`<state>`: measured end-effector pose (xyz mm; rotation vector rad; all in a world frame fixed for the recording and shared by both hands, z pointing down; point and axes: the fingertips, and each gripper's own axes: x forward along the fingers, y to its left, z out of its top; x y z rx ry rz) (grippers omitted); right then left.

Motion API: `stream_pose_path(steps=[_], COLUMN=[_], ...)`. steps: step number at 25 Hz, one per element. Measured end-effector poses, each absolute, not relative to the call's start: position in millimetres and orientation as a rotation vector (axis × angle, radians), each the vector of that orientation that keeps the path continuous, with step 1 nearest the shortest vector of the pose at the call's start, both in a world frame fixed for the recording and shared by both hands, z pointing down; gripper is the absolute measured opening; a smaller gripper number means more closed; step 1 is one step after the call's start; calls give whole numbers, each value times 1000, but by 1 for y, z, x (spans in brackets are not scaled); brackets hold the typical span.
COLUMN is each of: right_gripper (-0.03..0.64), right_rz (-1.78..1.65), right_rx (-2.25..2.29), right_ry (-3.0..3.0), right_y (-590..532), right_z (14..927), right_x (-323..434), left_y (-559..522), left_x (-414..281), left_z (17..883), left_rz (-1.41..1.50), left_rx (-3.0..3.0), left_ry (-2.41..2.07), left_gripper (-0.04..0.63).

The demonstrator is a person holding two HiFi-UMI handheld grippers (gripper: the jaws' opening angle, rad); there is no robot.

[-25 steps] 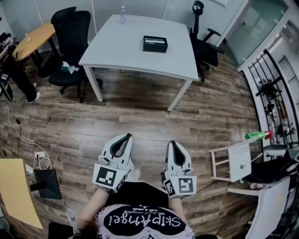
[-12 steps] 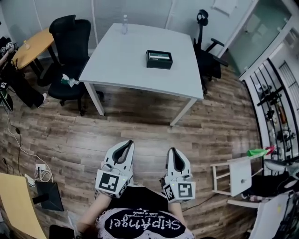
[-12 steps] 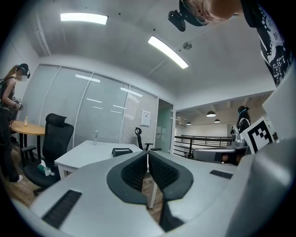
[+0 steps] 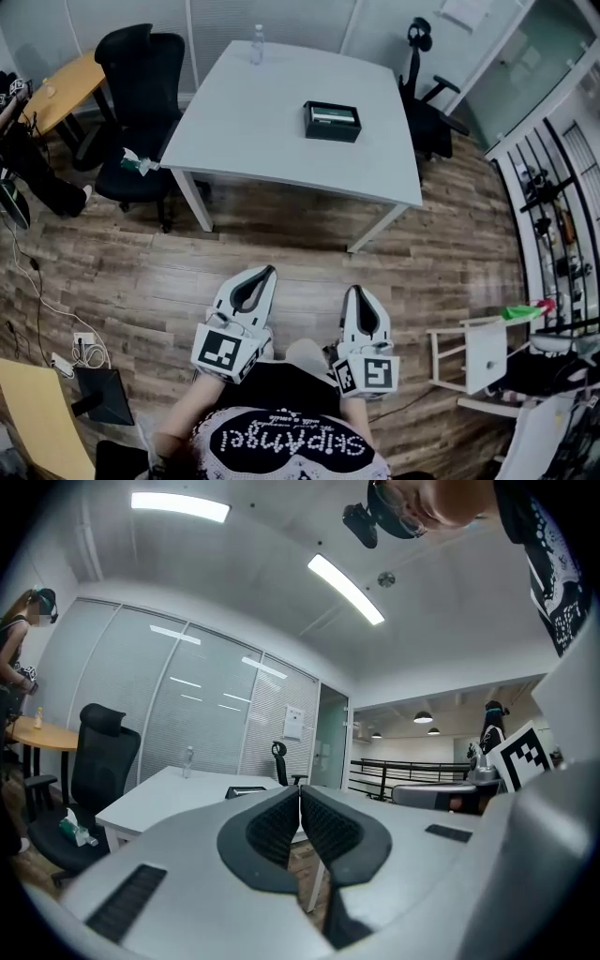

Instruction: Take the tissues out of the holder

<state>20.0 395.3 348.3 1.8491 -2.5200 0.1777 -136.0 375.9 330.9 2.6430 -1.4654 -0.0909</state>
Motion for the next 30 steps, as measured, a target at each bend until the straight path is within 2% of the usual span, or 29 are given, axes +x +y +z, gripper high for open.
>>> stream_pose_path(steps=[14, 30], right_gripper=[35, 35], right_rz=[210, 195], right_rx=[1813, 1703], right_ry=[-2510, -2565], right_y=[367, 279], right_z=[354, 355], right_x=[18, 67], left_y=[350, 271], left_x=[-141, -96], left_z=[337, 336], left_rz=[-55, -51], left_rx=[2598, 2542], left_ry=[-1491, -1623], left_gripper=[35, 35])
